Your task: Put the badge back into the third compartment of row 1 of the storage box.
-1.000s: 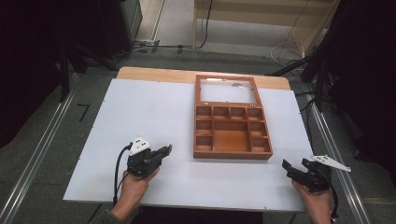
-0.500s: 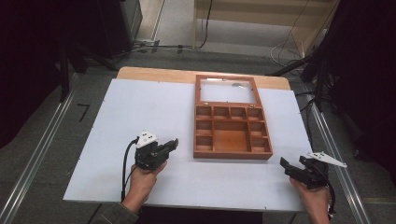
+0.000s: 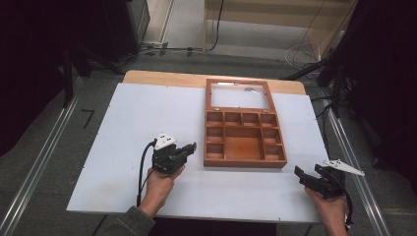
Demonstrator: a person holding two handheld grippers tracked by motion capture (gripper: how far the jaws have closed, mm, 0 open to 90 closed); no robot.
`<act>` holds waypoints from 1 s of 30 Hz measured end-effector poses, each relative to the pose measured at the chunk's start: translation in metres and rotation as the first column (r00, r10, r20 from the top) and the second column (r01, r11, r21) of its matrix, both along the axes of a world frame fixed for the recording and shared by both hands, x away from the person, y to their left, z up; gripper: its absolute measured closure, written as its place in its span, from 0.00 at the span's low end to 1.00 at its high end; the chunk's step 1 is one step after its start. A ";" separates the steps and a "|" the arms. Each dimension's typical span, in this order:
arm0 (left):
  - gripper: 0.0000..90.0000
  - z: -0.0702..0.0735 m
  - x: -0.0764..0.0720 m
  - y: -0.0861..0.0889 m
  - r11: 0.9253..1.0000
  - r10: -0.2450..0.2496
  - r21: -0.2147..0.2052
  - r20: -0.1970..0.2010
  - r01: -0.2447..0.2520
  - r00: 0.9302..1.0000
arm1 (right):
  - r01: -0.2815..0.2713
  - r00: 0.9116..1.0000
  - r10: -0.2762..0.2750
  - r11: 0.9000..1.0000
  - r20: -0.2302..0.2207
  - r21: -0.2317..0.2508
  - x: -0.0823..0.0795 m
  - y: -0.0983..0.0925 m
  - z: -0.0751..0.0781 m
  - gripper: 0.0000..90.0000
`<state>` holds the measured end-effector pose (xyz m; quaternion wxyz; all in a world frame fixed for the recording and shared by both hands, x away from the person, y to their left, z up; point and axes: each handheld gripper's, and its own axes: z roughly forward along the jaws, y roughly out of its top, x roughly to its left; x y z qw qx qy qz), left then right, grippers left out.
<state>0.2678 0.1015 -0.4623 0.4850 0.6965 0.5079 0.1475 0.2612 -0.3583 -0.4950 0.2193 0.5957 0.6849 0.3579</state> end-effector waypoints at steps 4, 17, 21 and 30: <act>0.98 0.002 0.004 -0.007 1.000 -0.008 0.002 0.003 0.008 1.000 | 0.002 1.000 -0.002 1.000 0.001 0.003 0.000 0.000 0.000 0.19; 0.98 0.009 0.017 -0.023 1.000 -0.024 0.012 0.013 0.024 1.000 | -0.005 1.000 0.005 1.000 -0.002 0.001 -0.001 0.001 0.000 0.19; 0.98 0.011 0.022 -0.030 0.999 -0.030 0.020 0.014 0.029 0.999 | -0.008 1.000 0.008 1.000 0.001 -0.001 -0.001 0.001 0.000 0.19; 0.98 0.016 0.034 -0.048 0.999 -0.051 0.012 0.006 0.051 0.999 | -0.008 1.000 0.008 1.000 -0.002 0.005 -0.001 0.001 0.000 0.20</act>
